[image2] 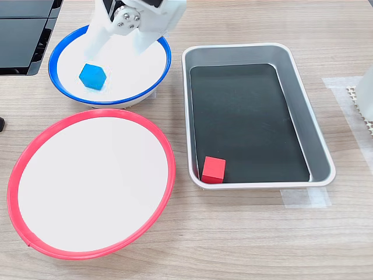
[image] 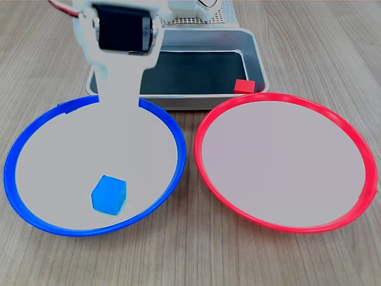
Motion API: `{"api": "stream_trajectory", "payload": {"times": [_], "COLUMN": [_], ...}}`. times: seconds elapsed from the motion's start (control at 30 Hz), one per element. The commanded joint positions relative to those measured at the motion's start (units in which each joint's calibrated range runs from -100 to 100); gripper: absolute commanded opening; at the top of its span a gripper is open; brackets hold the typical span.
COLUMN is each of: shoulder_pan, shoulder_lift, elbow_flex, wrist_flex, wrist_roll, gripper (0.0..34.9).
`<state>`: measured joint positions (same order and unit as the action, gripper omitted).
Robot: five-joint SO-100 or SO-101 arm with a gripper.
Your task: Move two blocks from tray to matching dishes
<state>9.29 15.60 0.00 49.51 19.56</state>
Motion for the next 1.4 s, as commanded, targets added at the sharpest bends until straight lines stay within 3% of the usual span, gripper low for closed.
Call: {"api": "stream_trajectory", "payload": {"times": [0.0, 0.17, 0.3, 0.37, 0.47, 0.6, 0.8, 0.9, 1.03, 1.13, 1.37], "shoulder_pan": [-3.79, -13.01, -21.39, -23.83, -24.87, -25.90, -26.47, -27.79, -30.70, -30.04, -27.32], "shoulder_lift": [-12.06, -28.61, -39.95, -42.17, -41.74, -40.80, -39.44, -38.16, -35.35, -33.13, -25.62], "elbow_flex": [3.41, 17.61, 34.00, 39.74, 43.65, 47.56, 48.75, 46.29, 41.56, 39.55, 33.27], "wrist_flex": [8.48, 19.78, 15.74, 12.11, 7.90, 2.86, -3.99, -0.69, 8.56, 9.71, 11.45], "wrist_roll": [-0.83, -1.51, -0.83, 0.05, 0.49, -1.12, -15.04, -21.64, -29.21, -31.26, -32.97], "gripper": [0.4, 0.3, 1.0, 5.5, 9.2, 9.1, 10.1, 12.6, 12.6, 11.8, 13.5]}}
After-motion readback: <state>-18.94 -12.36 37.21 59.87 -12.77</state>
